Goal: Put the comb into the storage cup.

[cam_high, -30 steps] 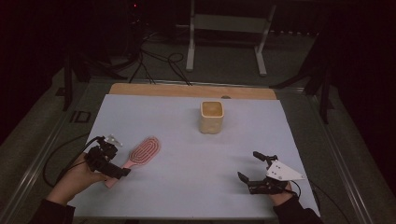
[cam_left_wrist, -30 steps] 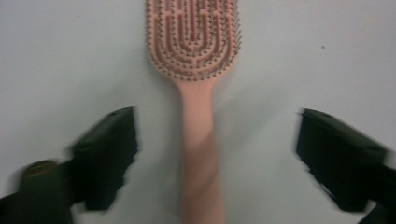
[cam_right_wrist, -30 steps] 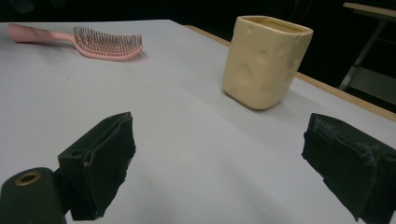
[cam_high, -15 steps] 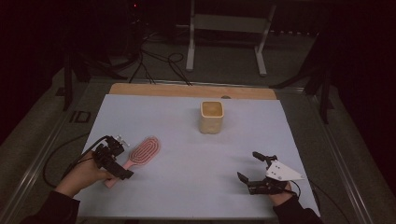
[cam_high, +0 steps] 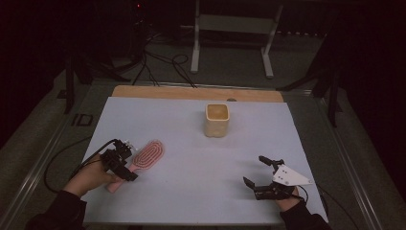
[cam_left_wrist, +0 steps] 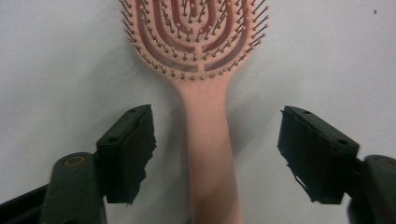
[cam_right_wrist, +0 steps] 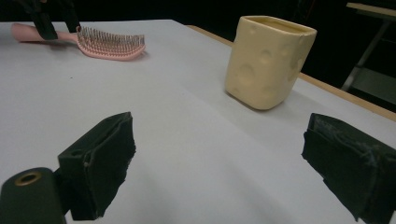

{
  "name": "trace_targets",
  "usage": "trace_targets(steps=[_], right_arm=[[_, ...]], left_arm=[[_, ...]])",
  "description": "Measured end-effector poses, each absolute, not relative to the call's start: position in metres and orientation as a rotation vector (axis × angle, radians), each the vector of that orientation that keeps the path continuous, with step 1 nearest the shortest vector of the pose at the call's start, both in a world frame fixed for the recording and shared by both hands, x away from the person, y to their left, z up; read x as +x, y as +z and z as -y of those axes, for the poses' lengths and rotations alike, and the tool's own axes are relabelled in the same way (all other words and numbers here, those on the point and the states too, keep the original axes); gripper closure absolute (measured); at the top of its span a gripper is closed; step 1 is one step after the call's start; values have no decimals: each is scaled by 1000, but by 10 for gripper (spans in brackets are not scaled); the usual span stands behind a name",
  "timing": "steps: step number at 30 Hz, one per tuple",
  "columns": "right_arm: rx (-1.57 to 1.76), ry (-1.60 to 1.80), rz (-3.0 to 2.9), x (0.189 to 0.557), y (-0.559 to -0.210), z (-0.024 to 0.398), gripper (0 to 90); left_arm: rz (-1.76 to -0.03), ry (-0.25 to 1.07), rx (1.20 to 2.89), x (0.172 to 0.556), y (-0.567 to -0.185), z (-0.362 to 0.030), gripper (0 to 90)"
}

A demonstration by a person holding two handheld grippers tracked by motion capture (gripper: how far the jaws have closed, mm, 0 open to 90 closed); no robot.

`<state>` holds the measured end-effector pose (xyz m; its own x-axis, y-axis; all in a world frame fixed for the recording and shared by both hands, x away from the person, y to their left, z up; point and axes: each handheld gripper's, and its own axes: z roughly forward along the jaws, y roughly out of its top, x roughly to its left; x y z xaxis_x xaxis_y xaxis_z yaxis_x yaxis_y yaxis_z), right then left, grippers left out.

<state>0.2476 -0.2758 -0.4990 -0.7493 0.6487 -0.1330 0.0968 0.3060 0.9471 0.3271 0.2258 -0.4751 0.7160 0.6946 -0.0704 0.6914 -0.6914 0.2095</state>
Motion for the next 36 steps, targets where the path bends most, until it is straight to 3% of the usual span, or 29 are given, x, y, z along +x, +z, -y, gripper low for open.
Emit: trace_targets(steps=[8, 21, 36], right_arm=[[659, 1456, -2078, 248, -499, 276, 88], [658, 1457, -2078, 248, -499, 276, 88], [657, 1459, -2077, 247, -499, 276, 88]], left_arm=[[-1118, 25, 2707, 331, -478, -225, 470], [-1133, 30, 2712, 336, -482, -221, 640], [-1174, -37, 2715, 342, -486, -222, 684]])
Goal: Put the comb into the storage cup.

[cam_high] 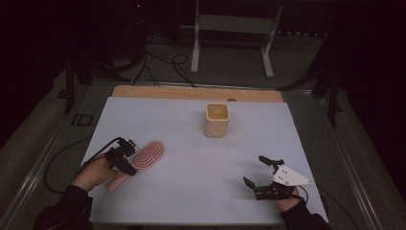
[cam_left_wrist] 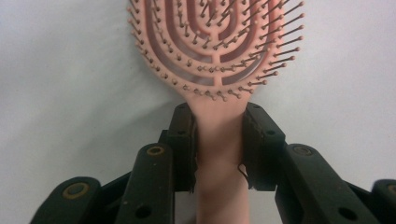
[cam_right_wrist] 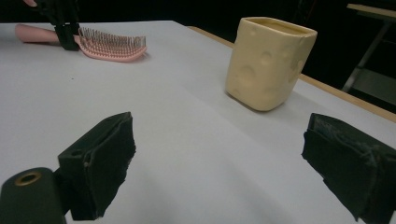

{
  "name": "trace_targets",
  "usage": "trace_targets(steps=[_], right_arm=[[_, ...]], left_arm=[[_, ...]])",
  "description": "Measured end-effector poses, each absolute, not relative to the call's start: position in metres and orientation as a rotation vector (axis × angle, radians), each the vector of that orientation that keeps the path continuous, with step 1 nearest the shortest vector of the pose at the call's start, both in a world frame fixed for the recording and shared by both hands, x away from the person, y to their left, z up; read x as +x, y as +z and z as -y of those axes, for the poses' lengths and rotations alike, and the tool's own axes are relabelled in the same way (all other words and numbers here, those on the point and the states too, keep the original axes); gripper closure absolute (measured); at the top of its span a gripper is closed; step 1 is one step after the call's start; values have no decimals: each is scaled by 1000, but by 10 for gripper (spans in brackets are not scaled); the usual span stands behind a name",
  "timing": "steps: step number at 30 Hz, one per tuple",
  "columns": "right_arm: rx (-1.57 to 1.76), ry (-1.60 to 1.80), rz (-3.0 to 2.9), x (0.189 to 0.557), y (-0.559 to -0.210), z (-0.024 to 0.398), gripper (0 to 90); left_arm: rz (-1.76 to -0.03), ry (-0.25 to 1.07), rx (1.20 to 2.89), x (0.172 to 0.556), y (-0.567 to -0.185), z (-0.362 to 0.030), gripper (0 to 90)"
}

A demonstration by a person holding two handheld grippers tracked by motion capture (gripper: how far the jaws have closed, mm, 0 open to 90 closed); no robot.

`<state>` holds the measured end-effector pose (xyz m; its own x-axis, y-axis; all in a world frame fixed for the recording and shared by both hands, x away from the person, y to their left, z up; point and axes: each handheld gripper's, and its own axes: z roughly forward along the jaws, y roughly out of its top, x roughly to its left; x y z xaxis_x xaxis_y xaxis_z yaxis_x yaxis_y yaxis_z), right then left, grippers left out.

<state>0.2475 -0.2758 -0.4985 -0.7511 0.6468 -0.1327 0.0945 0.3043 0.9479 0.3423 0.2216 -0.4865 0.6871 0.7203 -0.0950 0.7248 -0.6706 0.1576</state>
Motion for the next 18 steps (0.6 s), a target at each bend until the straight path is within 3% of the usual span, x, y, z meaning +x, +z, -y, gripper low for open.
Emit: trace_targets(steps=[18], right_arm=[[658, 1461, -2077, 248, -498, 276, 88]], left_arm=[[-1212, -26, 2651, 341, -485, -225, 703]])
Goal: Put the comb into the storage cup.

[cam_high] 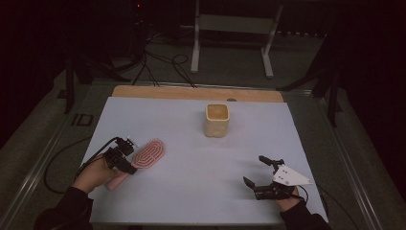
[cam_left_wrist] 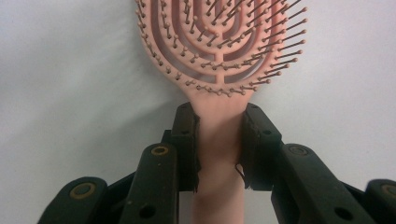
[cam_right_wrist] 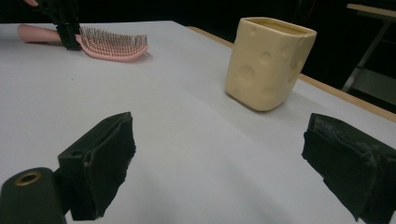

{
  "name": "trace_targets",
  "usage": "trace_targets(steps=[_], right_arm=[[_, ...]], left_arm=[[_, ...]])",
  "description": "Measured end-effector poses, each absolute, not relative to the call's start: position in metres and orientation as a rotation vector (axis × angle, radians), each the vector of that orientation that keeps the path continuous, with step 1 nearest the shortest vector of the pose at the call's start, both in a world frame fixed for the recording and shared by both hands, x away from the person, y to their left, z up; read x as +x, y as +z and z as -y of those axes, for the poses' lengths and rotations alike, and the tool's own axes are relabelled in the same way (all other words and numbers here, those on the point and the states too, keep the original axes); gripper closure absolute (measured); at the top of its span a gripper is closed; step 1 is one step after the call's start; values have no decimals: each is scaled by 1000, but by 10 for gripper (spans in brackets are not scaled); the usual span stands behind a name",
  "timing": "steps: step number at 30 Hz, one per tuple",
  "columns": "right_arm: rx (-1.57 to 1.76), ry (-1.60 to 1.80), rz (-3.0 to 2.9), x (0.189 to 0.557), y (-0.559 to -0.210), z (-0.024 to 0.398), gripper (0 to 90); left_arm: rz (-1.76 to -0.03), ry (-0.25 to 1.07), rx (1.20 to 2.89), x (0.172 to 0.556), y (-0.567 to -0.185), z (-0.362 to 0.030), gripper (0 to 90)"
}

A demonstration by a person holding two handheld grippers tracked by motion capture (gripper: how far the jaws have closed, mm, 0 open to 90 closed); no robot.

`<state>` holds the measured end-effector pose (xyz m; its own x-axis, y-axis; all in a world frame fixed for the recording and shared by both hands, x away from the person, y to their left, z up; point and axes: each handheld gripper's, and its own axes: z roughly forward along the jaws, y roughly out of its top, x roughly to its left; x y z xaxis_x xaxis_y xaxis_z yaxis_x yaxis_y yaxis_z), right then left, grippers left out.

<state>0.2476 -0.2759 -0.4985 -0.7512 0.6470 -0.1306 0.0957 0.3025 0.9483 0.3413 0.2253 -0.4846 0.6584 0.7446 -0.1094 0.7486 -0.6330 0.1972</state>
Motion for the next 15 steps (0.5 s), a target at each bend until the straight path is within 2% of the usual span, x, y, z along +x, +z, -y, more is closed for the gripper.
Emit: trace_targets(steps=[15], right_arm=[[665, 1463, -2075, 247, -498, 276, 89]], left_arm=[[-1115, 8, 2539, 336, -452, -219, 704]])
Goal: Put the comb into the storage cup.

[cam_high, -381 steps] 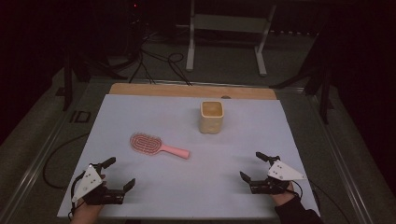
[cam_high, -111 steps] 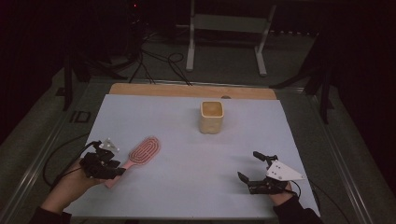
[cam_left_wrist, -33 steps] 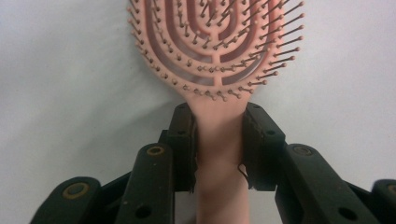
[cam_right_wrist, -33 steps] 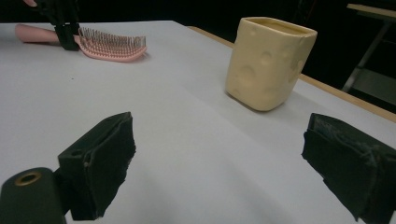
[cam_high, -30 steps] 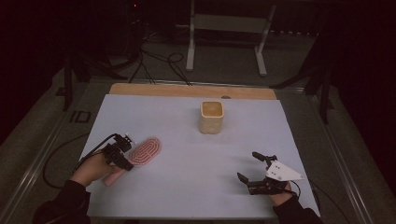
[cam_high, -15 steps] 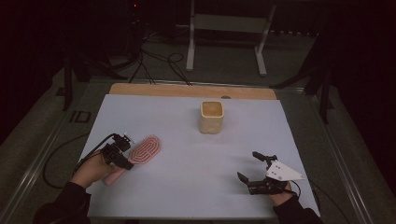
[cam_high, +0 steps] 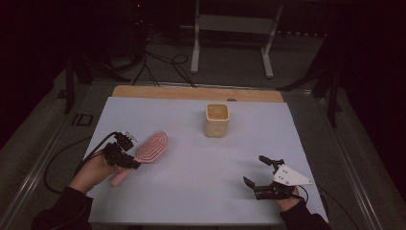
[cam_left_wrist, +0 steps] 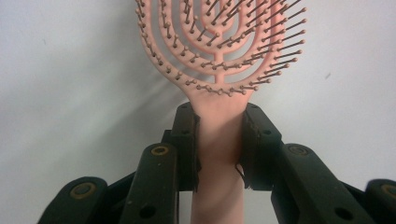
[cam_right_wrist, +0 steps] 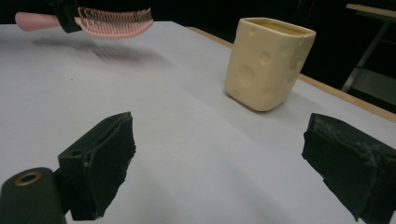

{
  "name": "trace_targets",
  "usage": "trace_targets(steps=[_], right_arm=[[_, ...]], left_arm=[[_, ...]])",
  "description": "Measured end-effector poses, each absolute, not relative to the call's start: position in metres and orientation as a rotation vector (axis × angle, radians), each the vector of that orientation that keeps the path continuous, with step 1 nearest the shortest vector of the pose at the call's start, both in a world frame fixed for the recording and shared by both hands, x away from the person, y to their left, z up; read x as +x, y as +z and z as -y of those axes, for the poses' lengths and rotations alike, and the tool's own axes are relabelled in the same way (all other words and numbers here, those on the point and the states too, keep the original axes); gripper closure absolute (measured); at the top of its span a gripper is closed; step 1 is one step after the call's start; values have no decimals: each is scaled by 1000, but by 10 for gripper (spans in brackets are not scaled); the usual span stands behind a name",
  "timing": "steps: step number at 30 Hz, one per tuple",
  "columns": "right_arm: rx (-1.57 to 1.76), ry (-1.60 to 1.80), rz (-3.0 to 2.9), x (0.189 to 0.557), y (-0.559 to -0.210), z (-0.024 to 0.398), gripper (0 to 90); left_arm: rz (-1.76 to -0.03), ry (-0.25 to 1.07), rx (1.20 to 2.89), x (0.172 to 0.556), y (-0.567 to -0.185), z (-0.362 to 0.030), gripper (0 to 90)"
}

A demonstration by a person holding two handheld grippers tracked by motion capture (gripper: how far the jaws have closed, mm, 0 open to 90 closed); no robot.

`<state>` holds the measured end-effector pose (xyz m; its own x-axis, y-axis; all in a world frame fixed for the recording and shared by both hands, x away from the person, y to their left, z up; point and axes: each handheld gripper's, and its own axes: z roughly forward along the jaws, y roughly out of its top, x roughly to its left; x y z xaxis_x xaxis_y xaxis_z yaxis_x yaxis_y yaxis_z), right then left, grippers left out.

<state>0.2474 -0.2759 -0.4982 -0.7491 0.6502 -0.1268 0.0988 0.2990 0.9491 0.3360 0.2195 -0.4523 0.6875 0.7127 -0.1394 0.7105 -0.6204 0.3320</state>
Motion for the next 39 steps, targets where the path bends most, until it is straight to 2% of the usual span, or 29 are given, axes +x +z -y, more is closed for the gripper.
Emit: trace_targets(steps=[24, 39], right_arm=[[665, 1465, -2075, 248, -498, 276, 88], [665, 1467, -2072, 248, -498, 277, 88]], left_arm=[[-981, 165, 2273, 334, -413, -193, 705], [-873, 196, 2168, 339, -403, -170, 704]])
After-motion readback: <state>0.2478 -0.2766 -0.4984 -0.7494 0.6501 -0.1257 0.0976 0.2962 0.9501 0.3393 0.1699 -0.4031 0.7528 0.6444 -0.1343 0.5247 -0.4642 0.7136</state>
